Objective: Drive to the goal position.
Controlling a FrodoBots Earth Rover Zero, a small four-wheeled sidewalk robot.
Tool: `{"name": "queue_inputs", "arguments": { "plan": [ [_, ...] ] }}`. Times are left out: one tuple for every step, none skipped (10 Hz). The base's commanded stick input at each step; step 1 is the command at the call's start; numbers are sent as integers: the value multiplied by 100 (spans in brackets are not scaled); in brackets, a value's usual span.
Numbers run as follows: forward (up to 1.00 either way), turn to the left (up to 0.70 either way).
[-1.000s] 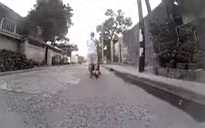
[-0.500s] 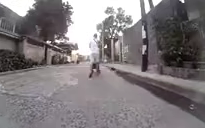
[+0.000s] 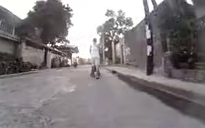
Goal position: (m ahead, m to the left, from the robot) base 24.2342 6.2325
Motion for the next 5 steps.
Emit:
{"name": "queue_inputs", "arguments": {
  "plan": [
    [100,0],
    [100,0],
    [100,2],
    [100,33],
    [100,40]
  ]
}}
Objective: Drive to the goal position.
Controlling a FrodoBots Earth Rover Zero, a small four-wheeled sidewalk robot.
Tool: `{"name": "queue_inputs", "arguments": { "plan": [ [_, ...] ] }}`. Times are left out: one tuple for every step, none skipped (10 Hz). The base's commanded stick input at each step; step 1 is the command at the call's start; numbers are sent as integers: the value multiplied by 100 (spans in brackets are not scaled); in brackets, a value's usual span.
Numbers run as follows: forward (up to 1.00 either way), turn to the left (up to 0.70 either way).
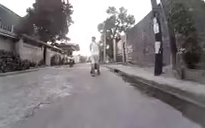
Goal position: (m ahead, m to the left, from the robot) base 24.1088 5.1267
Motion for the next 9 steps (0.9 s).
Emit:
{"name": "queue_inputs", "arguments": {
  "plan": [
    [100,40],
    [100,40],
    [100,14],
    [100,0],
    [100,0],
    [100,0],
    [100,0],
    [100,0],
    [100,0]
  ]
}}
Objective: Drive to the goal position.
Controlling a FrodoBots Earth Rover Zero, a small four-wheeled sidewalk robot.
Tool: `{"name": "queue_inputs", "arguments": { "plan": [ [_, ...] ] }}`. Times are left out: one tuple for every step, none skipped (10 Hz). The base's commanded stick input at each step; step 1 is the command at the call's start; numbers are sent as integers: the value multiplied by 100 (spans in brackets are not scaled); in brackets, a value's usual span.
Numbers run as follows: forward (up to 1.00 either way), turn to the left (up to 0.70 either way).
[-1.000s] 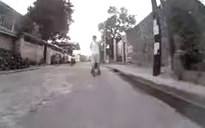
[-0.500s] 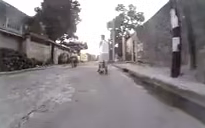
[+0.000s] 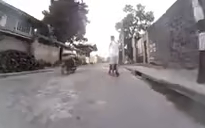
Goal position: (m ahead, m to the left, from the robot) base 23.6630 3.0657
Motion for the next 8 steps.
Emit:
{"name": "queue_inputs", "arguments": {
  "plan": [
    [100,0],
    [100,0],
    [100,0],
    [100,0],
    [100,0],
    [100,0],
    [100,0],
    [100,0]
  ]
}}
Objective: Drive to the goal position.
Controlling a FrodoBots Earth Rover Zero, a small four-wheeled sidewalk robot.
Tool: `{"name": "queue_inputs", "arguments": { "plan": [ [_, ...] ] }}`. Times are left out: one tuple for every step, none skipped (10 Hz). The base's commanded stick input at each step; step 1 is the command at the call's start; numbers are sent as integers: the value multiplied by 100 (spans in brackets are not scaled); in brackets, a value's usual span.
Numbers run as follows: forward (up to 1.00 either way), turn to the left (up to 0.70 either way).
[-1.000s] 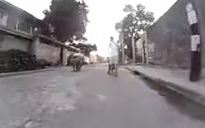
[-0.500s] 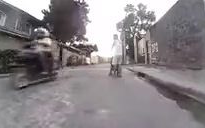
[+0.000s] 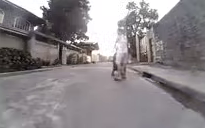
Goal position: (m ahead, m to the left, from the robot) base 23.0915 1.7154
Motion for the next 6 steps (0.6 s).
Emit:
{"name": "queue_inputs", "arguments": {
  "plan": [
    [100,0],
    [100,15],
    [100,27],
    [100,35],
    [100,40],
    [100,40]
  ]
}}
